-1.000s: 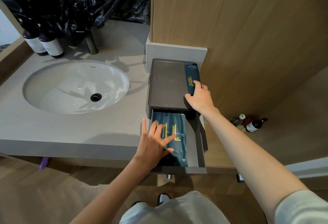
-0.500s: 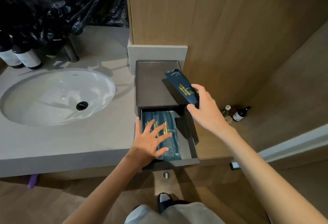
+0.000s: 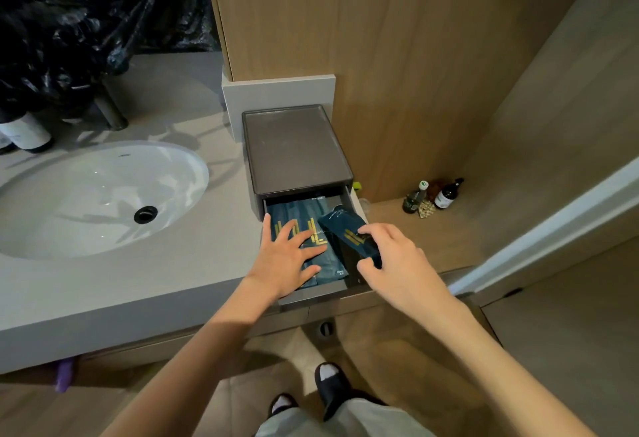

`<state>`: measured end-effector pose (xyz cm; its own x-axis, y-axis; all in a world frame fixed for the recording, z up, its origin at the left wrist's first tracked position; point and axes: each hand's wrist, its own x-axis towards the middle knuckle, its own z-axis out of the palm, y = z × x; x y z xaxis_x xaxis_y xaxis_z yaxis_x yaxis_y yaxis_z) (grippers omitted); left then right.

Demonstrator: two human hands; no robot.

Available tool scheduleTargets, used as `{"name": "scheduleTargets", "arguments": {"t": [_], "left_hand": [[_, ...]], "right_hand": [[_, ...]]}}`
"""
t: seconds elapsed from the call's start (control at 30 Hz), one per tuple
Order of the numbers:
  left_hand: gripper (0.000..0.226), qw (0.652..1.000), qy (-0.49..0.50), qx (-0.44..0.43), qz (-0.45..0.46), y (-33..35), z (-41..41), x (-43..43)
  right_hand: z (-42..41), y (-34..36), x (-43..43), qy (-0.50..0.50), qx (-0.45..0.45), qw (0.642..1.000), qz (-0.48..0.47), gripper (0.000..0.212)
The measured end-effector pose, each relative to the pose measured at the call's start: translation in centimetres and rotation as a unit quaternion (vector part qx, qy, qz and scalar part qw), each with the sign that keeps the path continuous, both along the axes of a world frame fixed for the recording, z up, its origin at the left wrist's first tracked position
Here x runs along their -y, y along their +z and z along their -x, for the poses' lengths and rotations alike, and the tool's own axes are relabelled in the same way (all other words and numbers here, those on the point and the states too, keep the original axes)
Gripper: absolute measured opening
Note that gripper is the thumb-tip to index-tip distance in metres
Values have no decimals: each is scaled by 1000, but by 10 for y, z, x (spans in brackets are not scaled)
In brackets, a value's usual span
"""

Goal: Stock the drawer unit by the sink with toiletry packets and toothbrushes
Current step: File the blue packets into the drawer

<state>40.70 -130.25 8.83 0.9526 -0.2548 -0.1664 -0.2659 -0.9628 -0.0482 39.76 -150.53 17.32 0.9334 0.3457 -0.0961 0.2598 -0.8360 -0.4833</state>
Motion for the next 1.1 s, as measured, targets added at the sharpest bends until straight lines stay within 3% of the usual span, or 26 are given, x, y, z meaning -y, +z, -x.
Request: {"name": "scheduleTargets", "arguments": {"t": [0.3, 0.53, 0.77, 1.1], "left_hand": [[49, 999, 32, -21, 29, -1, 5, -3], [48, 997, 48, -17, 53, 3, 10, -5], [48, 992, 66, 2, 108, 2, 12, -6], [32, 950, 194, 92, 225, -9, 2, 7]], "right_hand": [[-13, -35, -41, 23, 61, 991, 114, 52], [-31, -61, -53, 60, 26, 979, 192, 61], [-41, -68, -53, 66, -54, 977, 197, 65], [-56, -76, -54, 94, -127, 969, 190, 69]]}}
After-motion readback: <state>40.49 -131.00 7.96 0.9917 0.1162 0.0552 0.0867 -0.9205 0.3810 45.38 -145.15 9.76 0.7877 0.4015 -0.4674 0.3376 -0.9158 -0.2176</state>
